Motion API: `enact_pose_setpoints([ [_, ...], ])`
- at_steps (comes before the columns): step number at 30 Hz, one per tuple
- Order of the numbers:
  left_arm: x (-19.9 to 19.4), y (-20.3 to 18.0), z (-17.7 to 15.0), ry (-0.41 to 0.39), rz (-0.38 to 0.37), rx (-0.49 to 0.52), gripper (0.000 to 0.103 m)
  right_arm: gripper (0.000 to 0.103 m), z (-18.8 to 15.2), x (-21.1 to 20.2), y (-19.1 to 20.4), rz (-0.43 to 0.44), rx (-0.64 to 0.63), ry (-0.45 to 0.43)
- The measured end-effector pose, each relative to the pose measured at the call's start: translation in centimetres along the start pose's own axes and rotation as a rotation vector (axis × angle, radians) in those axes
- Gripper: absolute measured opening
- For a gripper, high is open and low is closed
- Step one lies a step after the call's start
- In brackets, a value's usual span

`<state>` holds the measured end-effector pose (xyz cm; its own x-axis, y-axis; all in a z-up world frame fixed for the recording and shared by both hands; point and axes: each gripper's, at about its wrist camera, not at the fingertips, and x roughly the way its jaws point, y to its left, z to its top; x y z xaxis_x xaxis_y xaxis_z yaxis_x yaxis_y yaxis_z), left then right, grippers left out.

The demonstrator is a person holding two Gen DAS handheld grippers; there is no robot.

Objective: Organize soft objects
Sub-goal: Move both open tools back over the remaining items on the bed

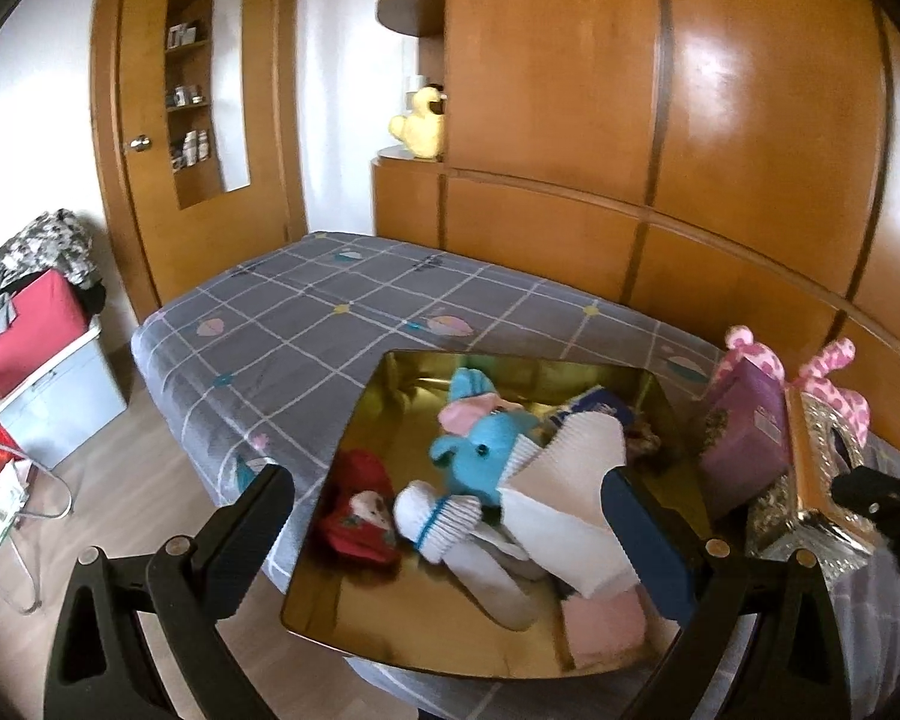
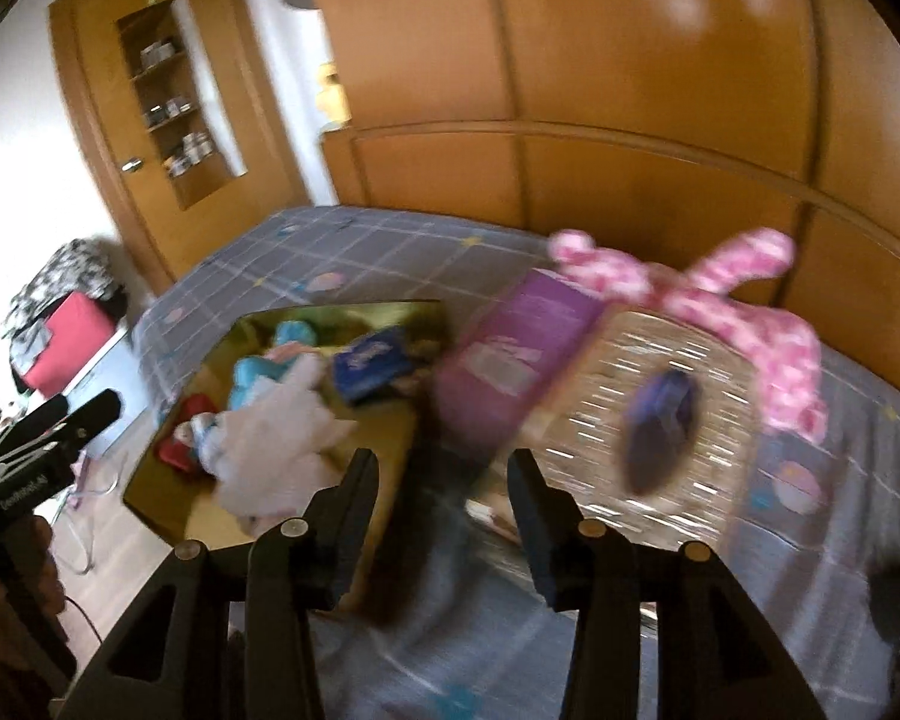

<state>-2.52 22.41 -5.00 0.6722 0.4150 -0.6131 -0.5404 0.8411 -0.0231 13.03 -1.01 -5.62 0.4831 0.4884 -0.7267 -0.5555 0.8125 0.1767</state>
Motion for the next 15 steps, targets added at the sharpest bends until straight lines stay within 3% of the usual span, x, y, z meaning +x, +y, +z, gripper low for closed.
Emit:
enact_pose_setpoints([
  [15,-2.5,-4.7,-0.6,-0.025,-0.115,0.105,0.103,0.045,-5.1,-6.7,-15.7,-0.308,0.229,-0.016],
])
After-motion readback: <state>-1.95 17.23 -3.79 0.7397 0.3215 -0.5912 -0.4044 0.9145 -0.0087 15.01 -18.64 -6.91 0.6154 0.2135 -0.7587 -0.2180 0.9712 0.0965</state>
